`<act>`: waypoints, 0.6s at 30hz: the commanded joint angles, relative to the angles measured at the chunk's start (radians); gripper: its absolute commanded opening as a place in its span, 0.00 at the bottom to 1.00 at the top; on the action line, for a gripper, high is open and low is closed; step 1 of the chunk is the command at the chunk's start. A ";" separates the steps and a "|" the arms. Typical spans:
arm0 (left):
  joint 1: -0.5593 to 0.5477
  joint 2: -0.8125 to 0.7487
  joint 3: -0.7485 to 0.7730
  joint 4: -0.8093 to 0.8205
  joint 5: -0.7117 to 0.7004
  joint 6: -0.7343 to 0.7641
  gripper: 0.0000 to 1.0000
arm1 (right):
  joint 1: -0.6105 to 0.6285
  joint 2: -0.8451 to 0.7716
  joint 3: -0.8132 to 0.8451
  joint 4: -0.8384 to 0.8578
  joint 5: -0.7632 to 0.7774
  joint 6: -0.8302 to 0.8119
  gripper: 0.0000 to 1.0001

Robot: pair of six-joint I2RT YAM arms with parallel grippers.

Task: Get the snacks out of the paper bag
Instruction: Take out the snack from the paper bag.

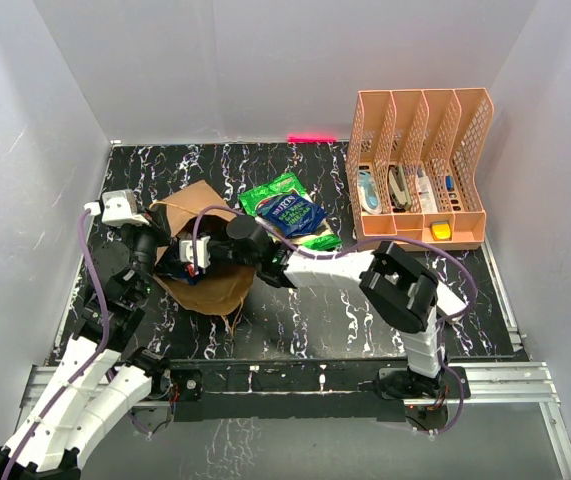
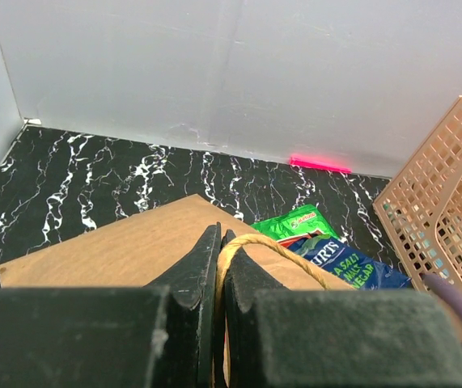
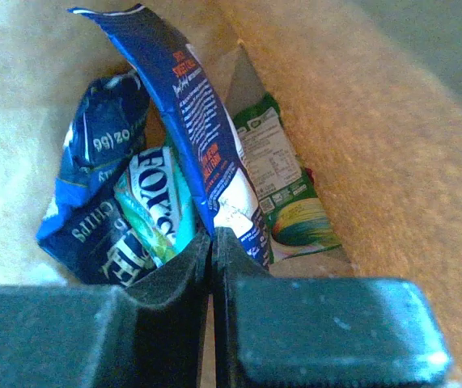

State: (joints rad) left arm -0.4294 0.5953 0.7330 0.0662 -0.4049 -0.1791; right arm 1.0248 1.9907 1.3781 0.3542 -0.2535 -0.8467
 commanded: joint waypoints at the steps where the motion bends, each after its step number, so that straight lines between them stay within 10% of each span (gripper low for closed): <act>1: -0.005 0.005 0.017 0.017 -0.039 0.003 0.00 | 0.018 -0.103 -0.052 0.196 0.052 0.171 0.08; 18: -0.005 0.002 0.025 -0.023 -0.158 -0.016 0.00 | 0.018 -0.380 -0.160 0.071 0.092 0.314 0.08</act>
State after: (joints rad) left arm -0.4297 0.6041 0.7330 0.0391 -0.5117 -0.1883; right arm 1.0412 1.7367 1.2110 0.4652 -0.1539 -0.5716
